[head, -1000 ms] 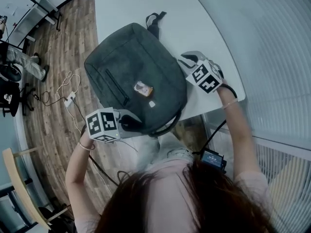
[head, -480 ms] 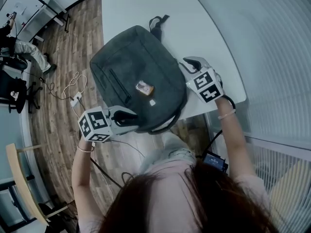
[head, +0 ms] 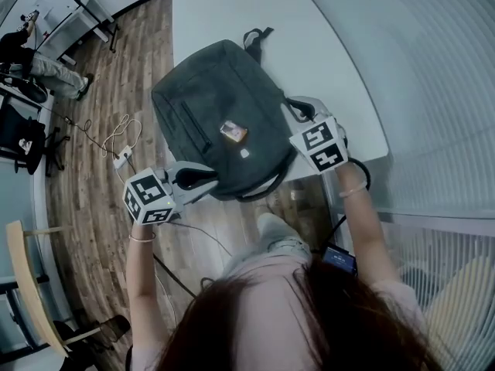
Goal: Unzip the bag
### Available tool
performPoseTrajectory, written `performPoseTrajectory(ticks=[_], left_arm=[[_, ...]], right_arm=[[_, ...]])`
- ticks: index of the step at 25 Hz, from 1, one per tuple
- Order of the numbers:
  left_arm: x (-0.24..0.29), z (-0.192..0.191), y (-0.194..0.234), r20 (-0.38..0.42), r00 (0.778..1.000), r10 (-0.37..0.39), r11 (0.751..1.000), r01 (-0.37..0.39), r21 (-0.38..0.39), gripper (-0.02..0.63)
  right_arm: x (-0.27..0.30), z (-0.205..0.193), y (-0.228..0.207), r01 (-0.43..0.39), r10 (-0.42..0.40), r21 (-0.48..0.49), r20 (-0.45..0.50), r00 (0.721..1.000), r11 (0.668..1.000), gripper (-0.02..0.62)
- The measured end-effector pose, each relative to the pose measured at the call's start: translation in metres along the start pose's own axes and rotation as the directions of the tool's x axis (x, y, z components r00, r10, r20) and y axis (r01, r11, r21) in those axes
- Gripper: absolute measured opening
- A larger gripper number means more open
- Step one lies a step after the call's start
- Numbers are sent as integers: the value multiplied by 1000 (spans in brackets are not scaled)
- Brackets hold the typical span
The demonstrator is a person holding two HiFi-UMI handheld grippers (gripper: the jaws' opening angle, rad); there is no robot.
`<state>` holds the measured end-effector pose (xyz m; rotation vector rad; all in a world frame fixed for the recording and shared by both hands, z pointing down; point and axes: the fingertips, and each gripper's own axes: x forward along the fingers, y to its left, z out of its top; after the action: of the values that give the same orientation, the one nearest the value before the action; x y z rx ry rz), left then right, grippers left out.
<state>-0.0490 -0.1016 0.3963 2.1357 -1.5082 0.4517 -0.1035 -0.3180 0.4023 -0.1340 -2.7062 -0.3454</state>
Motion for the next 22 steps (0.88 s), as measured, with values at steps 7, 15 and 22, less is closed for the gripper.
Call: performPoseTrajectory(ticks=[7,15,22], left_arm=[[-17,13,-3,125,984,130,991,-127,-32,33],[-30,24,-4,253,929,271,963,-258,-83,28],[-43,28,-9,328,863,384,923,-359,-139,18]], right_arm=[[-27,13,24,35,-36,14,30,999,999,5],[-49,24,61,40,-44,56,73,996,998,5],[-71,41,77,80,-87,54,144,986,995,5]])
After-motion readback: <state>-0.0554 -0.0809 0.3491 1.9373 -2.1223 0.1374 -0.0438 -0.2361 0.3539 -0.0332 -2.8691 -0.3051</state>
